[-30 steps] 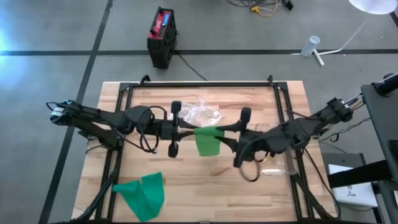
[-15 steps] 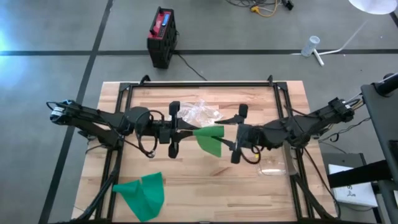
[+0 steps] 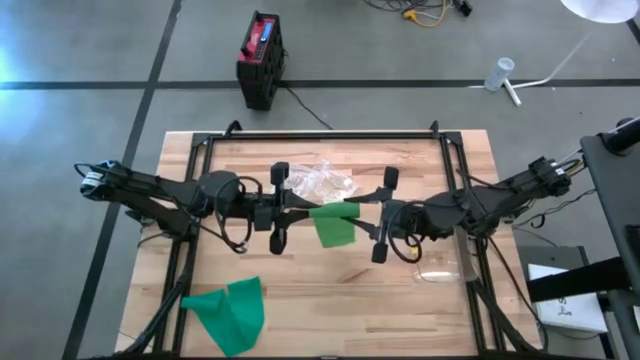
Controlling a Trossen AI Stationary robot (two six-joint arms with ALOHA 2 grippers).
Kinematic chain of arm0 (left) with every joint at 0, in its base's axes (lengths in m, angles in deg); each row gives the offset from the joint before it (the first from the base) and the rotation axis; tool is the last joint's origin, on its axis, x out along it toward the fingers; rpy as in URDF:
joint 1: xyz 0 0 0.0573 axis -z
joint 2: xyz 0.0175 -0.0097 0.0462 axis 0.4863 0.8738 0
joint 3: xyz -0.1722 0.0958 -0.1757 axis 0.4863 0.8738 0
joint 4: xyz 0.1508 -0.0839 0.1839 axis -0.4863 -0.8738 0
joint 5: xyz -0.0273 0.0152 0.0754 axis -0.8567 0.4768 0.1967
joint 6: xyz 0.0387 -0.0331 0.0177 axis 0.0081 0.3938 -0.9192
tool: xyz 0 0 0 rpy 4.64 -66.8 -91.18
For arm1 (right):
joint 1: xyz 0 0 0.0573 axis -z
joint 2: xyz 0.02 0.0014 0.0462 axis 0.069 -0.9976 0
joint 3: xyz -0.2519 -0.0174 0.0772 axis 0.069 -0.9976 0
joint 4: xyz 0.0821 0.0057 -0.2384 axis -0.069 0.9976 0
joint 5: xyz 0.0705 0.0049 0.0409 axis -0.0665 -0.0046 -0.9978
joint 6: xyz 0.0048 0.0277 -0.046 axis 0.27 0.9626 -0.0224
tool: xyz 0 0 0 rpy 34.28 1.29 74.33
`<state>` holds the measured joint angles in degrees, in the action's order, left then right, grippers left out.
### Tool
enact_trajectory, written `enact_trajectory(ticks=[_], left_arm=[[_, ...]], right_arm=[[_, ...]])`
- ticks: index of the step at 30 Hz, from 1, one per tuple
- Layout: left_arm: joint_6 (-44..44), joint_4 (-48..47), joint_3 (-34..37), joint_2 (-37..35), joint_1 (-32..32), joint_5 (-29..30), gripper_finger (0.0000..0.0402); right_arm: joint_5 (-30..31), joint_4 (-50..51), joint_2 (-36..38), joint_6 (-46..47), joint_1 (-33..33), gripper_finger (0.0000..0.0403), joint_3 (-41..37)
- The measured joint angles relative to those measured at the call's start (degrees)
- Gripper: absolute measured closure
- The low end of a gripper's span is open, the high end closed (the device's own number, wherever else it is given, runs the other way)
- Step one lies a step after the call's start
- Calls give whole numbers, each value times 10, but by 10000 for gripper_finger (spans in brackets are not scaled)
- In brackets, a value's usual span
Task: Roll bandage
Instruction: Roll the green bandage
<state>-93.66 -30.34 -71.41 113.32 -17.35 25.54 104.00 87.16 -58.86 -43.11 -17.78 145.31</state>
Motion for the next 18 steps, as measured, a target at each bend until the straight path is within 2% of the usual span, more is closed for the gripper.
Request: enact_trajectory(ticks=[6,9,13,18], left_arm=[[27,21,0,6,-2,-2,383],[69,23,0,7,-7,-4,374],[131,15,0,-2,-10,0,332],[206,-4,-1,-17,-11,3,258]], right_arm=[[3,-25,-9,-64,0,299,0],[8,-28,-10,-94,0,331,0],[9,-32,-11,-126,0,375,-1],[8,-53,-13,-208,-2,378,-1]])
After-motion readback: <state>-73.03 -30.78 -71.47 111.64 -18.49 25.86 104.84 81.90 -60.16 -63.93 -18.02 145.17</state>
